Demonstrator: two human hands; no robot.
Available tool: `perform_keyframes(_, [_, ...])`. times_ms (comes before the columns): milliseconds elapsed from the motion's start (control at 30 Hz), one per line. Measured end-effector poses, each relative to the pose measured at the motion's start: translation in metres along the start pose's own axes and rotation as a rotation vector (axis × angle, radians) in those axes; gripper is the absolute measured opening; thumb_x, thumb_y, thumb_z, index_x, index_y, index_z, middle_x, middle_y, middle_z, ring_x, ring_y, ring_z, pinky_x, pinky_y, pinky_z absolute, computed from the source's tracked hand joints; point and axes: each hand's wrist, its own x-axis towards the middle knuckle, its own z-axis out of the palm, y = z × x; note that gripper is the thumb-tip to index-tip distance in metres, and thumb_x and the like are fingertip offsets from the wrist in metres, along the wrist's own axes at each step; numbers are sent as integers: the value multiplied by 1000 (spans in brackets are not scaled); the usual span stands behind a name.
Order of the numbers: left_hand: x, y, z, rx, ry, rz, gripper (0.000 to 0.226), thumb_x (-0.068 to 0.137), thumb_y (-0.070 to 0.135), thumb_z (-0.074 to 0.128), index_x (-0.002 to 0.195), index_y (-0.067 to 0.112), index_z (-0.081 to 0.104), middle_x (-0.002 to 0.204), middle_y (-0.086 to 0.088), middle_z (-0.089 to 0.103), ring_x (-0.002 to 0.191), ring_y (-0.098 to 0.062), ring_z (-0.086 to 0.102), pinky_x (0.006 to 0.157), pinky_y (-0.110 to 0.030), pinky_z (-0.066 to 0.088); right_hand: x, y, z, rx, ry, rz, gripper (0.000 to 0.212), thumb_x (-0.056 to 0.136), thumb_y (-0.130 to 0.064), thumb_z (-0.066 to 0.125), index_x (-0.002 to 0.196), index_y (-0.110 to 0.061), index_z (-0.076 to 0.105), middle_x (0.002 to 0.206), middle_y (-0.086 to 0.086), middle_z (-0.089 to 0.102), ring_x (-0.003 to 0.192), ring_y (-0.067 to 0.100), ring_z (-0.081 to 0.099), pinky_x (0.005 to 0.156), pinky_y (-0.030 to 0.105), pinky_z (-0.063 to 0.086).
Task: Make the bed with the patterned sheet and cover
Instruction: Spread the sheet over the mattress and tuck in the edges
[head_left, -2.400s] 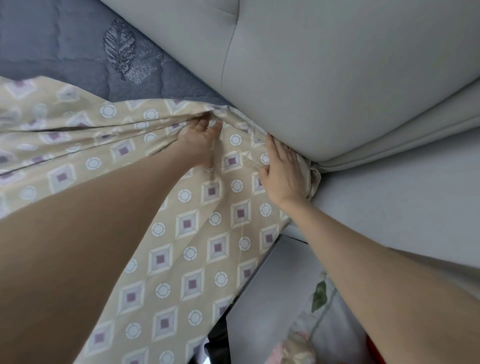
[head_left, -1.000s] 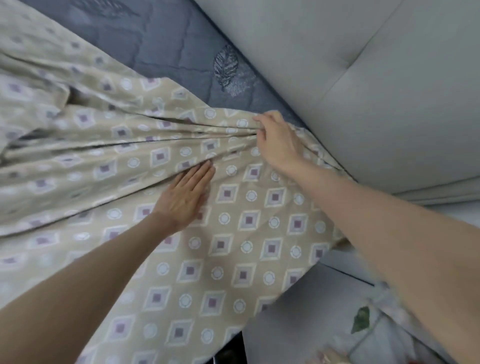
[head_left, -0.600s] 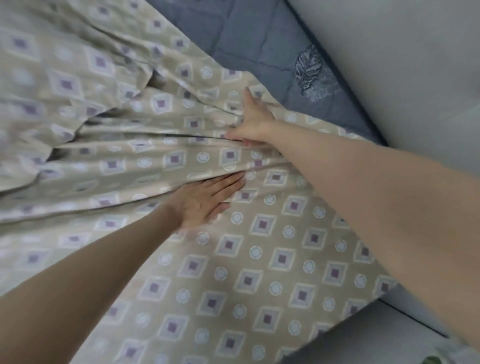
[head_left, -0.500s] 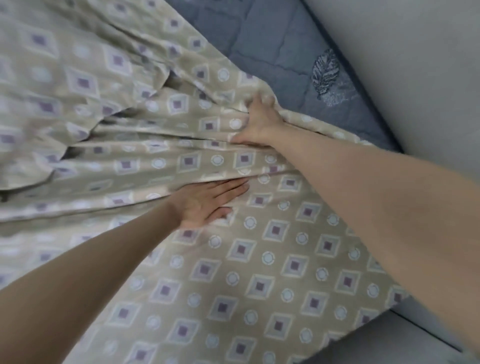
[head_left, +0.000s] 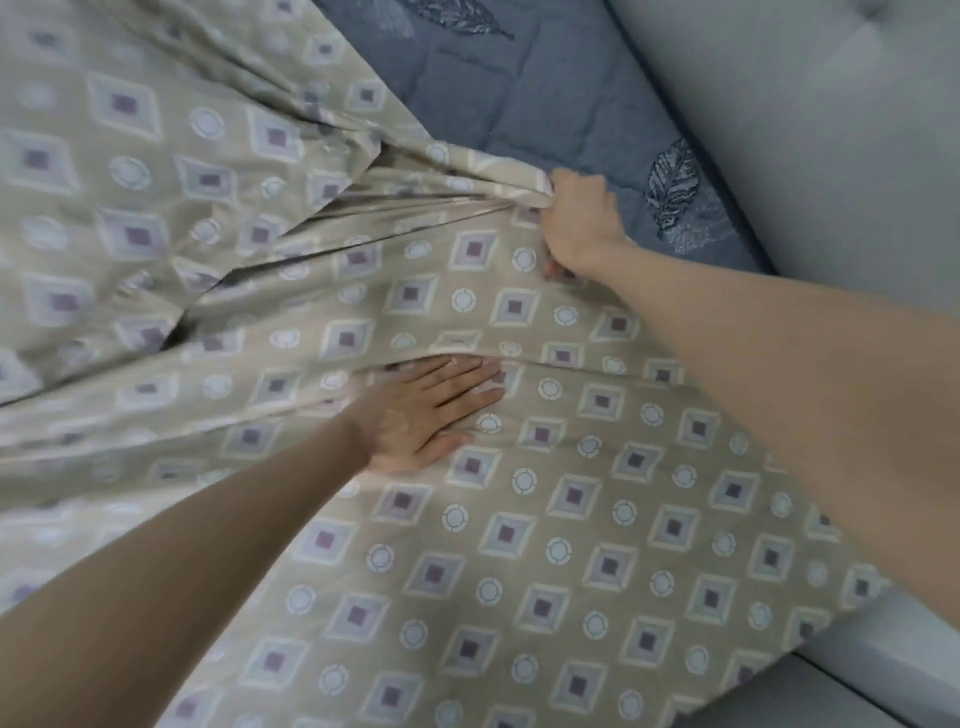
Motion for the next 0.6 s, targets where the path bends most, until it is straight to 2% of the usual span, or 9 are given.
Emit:
perform_keyframes(133, [8, -16, -4, 41, -4, -17, 55, 101, 46, 8, 151, 26, 19, 159, -3, 11, 146, -23, 10, 116, -43, 7, 20, 9, -15, 37, 86, 113, 27, 93, -8, 40, 116, -6, 55, 119, 23, 58, 110, 41, 56, 87, 43, 47])
perform_keyframes(267, [22, -29, -10, 43, -31, -120, 55, 92, 51, -13, 146, 46, -11, 156, 6, -23, 144, -17, -20, 116, -47, -11, 38, 25, -24, -18, 111, 114, 28, 93, -10, 44, 120, -4, 52, 124, 24, 55, 116, 41, 52, 90, 42, 43])
perform_keyframes(367, [40, -40, -15, 46, -44, -166, 56, 85, 58, -19, 140, 50, -22, 152, 9, -31, 141, -15, -27, 115, -50, -14, 50, 42, -30, -37, 135, 143, 28, 94, -10, 42, 120, -5, 53, 126, 23, 55, 116, 40, 52, 90, 41, 43])
perform_keyframes(433, [50, -47, -17, 1, -20, -181, 56, 84, 63, -17, 139, 53, -19, 153, 10, -29, 142, -17, -26, 115, -50, -12, 54, 50, -30, -35, 141, 150, 27, 94, -13, 41, 117, -6, 53, 124, 23, 55, 114, 40, 53, 87, 41, 44])
perform_keyframes(500, [59, -52, -18, -78, 5, -246, 58, 85, 65, -7, 142, 53, -8, 156, 7, -24, 144, -21, -21, 116, -53, -3, 56, 55, -25, -20, 118, 149, 26, 95, -16, 42, 117, -6, 52, 124, 22, 56, 114, 39, 53, 87, 41, 43])
perform_keyframes(600, [80, -45, -26, -112, 19, -374, 57, 89, 63, 6, 145, 52, 2, 157, 4, -20, 145, -31, -12, 111, -64, 11, 59, 64, -13, 36, 37, 171, 29, 95, -14, 44, 122, -4, 48, 127, 21, 54, 117, 36, 52, 91, 38, 40])
